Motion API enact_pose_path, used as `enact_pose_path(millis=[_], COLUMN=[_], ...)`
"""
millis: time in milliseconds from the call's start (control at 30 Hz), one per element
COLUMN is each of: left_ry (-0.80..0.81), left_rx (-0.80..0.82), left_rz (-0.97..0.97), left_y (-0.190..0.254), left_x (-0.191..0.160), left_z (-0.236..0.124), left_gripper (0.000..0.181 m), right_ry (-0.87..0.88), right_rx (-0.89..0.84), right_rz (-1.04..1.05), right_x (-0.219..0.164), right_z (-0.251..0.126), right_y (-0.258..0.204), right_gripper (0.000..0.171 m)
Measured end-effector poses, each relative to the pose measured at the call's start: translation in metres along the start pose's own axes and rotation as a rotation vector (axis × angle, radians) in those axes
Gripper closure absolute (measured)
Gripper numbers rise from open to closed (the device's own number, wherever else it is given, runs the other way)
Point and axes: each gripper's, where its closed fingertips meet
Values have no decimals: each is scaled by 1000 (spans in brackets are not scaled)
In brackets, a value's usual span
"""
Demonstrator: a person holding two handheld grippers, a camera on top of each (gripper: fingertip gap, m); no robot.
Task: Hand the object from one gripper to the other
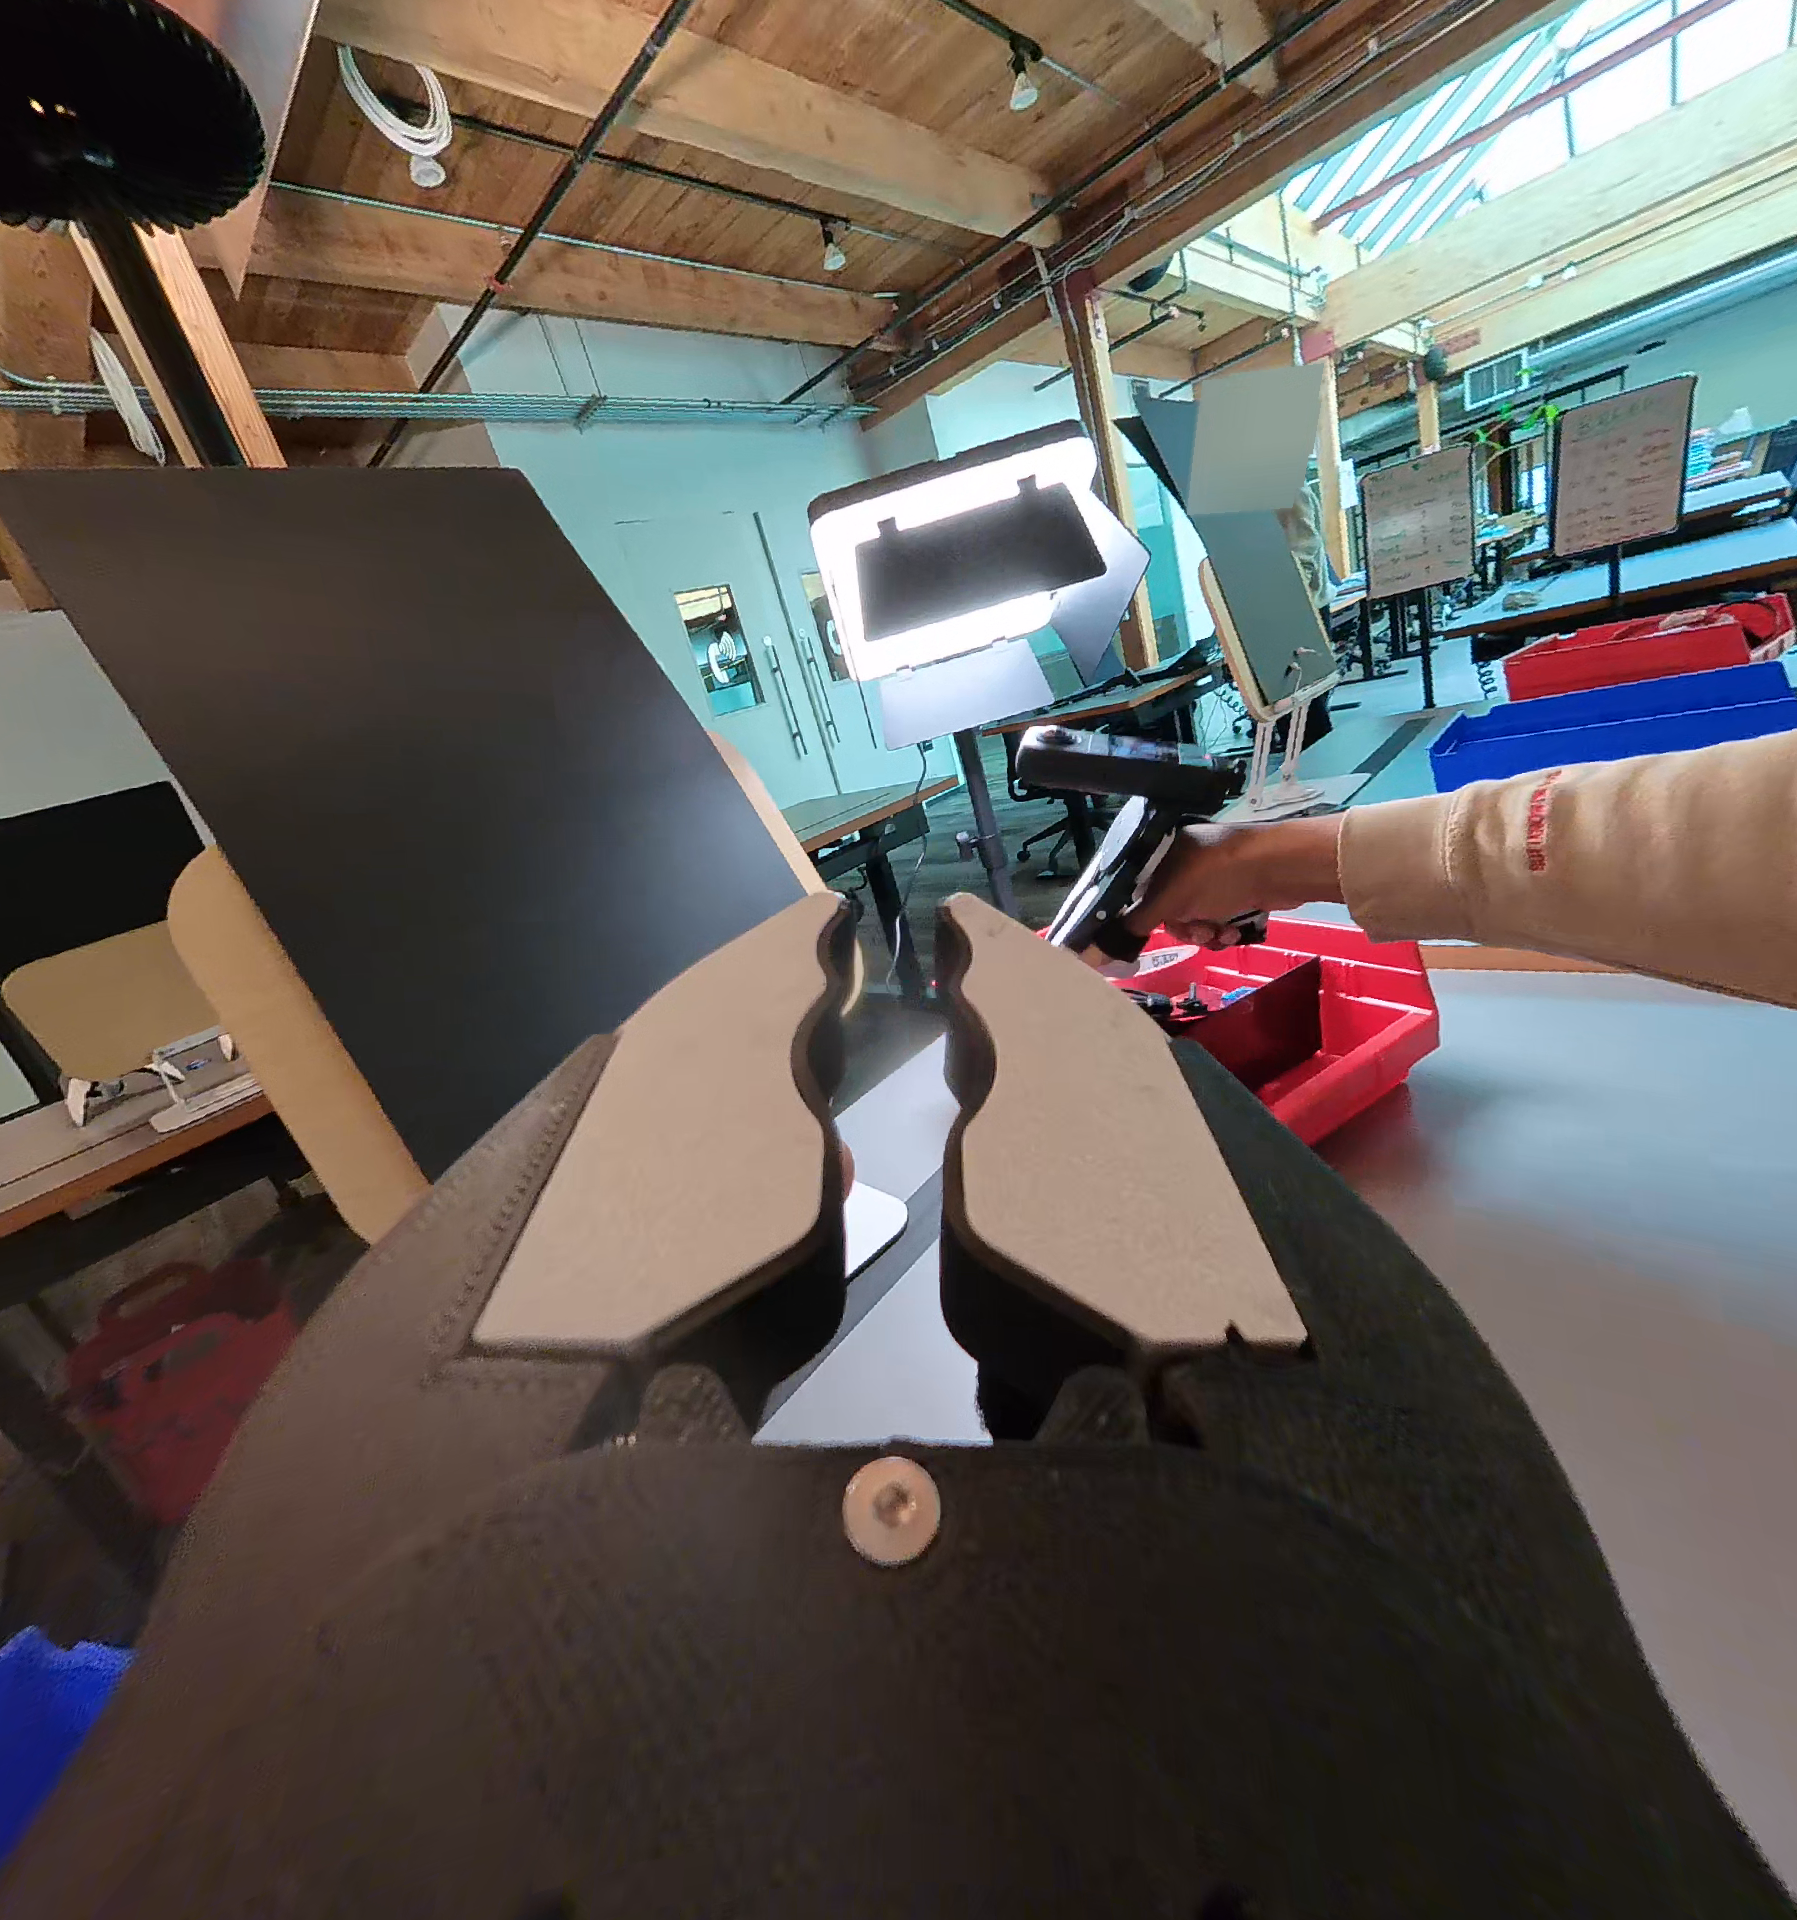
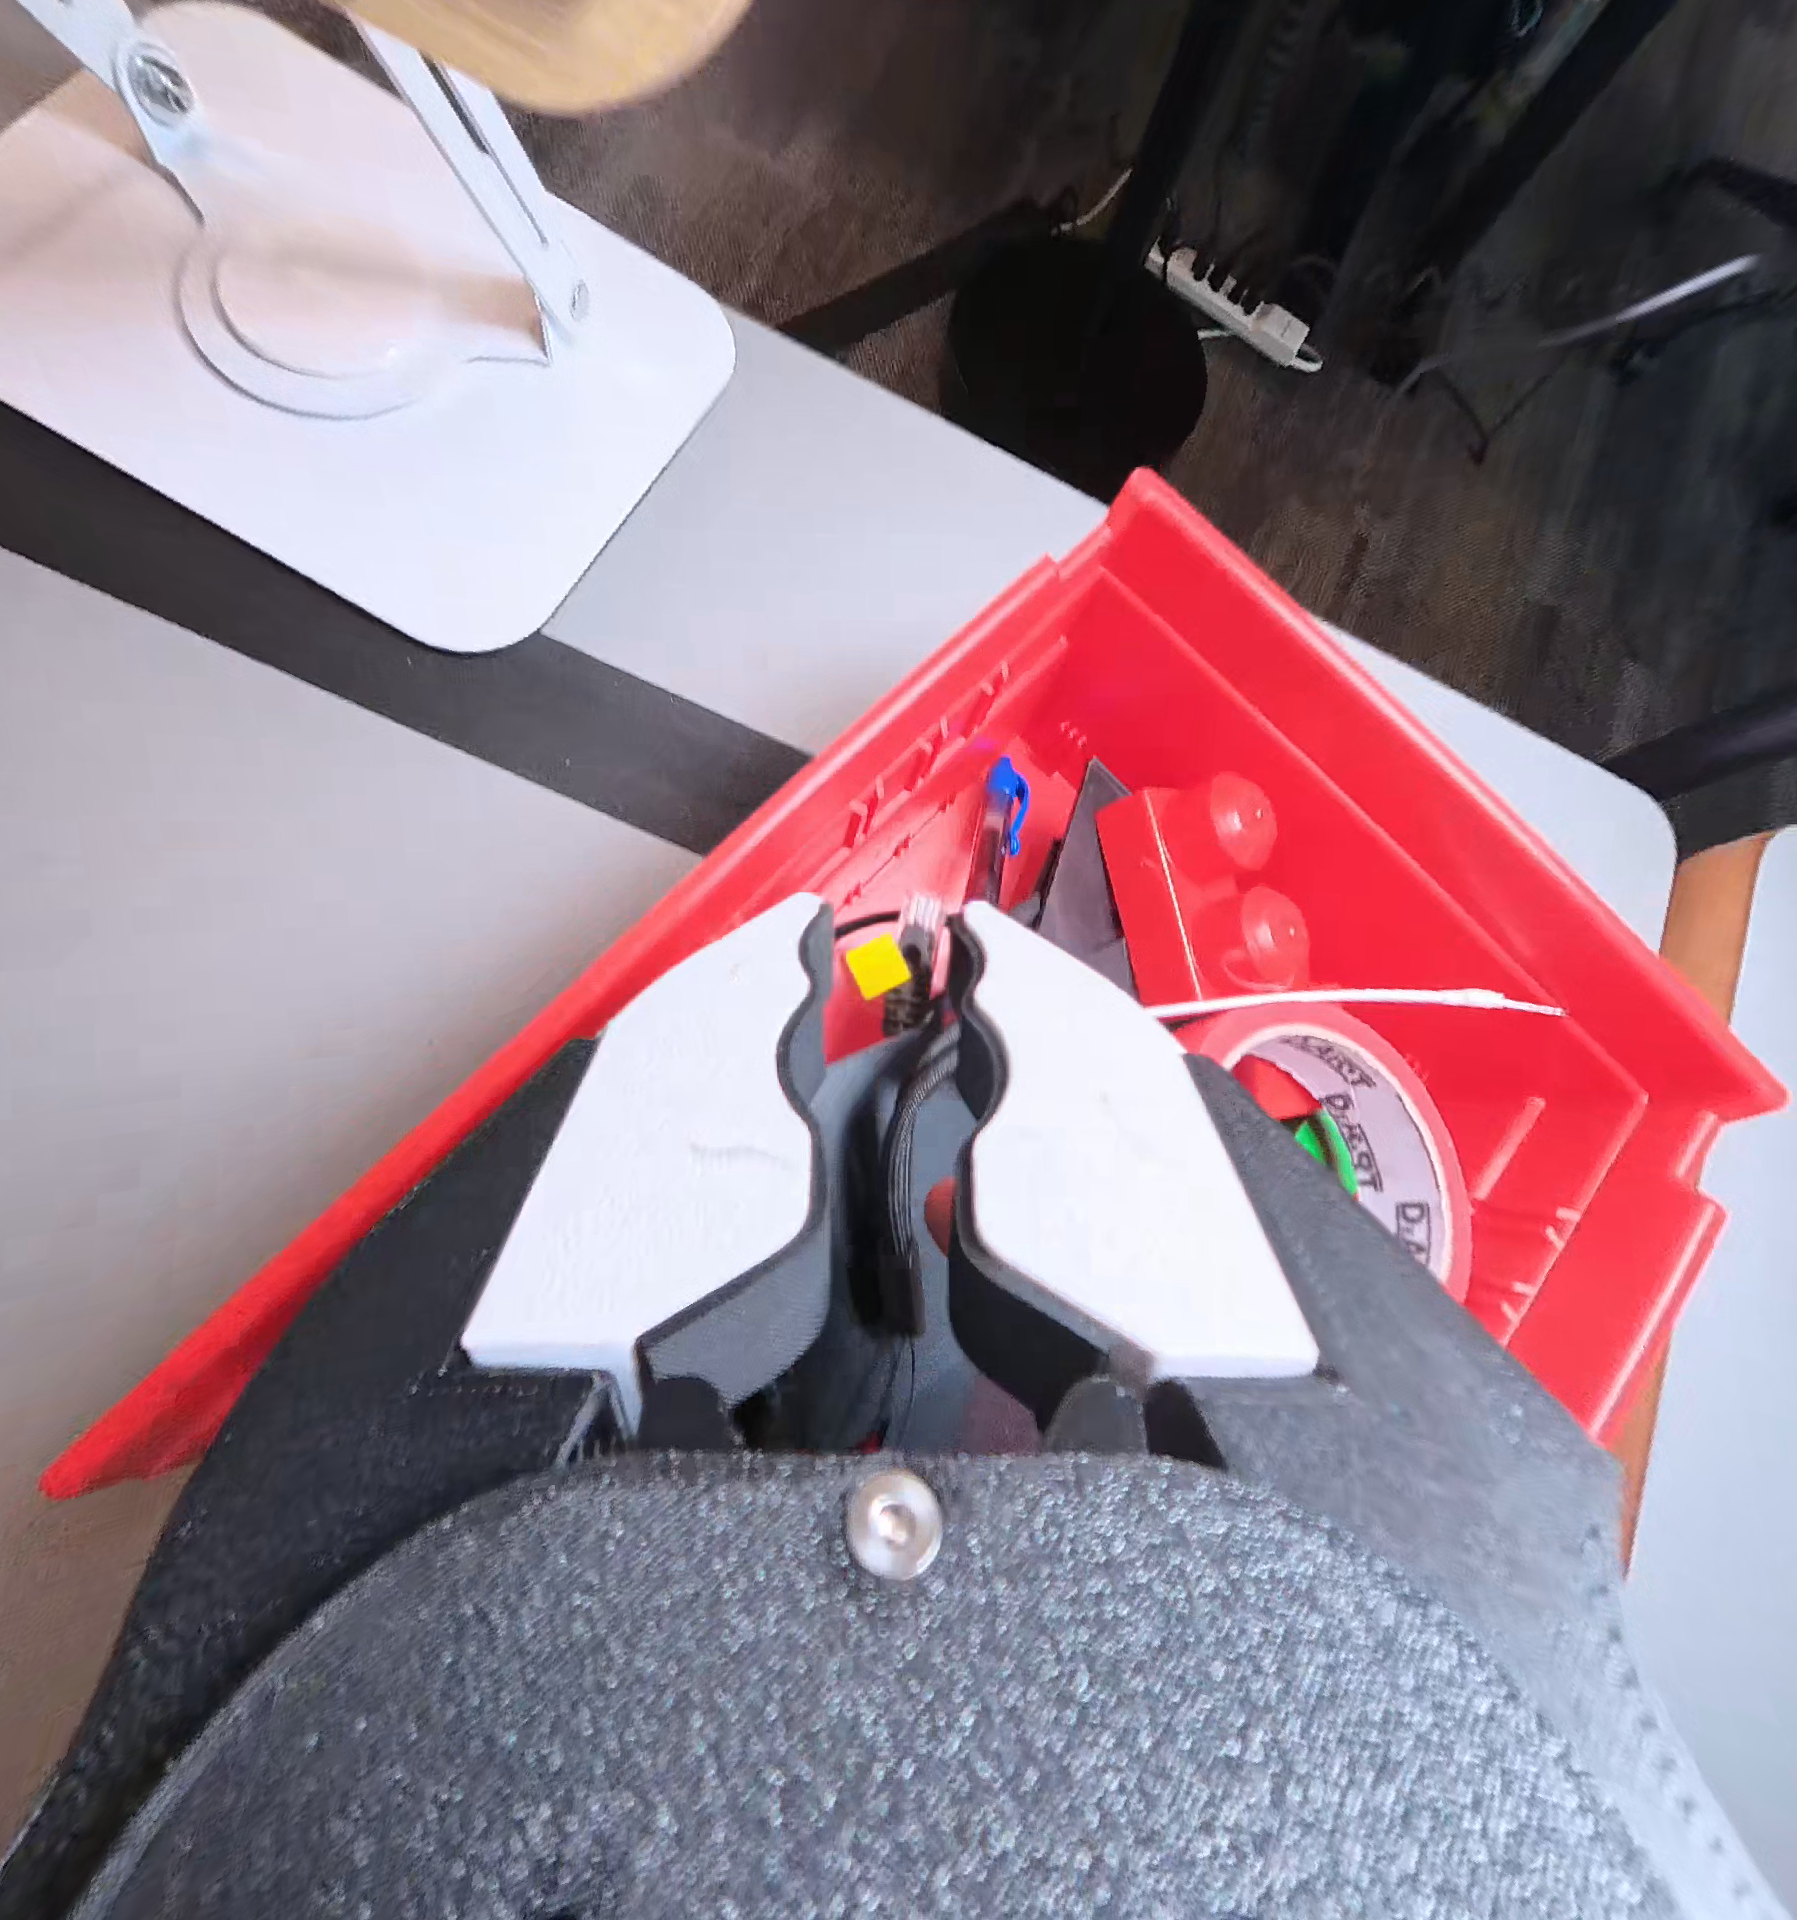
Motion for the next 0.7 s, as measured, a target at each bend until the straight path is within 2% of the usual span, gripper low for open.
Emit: enact_pose_path(millis=[200,267,367,500,600,700], left_ry=[-13,-19,-36,-77,-118,-175], left_rx=[33,42,58,76,93,147], left_rz=[-28,-52,-75,-108,-139,-162], left_y=[-12,-16,-22,-29,-38,-61], left_x=[-2,-4,-9,-20,-28,-38], left_z=[-3,-4,-3,-2,-5,-15], left_gripper=[167,168,168,166,162,159], right_ry=[169,300,526,691,716,721], right_rx=[33,90,198,327,348,328], right_rz=[-44,-46,-18,34,37,45], right_x=[28,37,37,-2,-47,-82], right_z=[-34,-62,-115,-162,-165,-155], right_y=[-19,-39,-82,-148,-185,-203], right_gripper=[133,127,128,129,129,131])
Point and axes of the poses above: each gripper's, where its closed fingertips meet, z out along the fingers, x out of its top, y = z × x across the jaws, and after that the axes turned 2 degrees about -y, right-handed
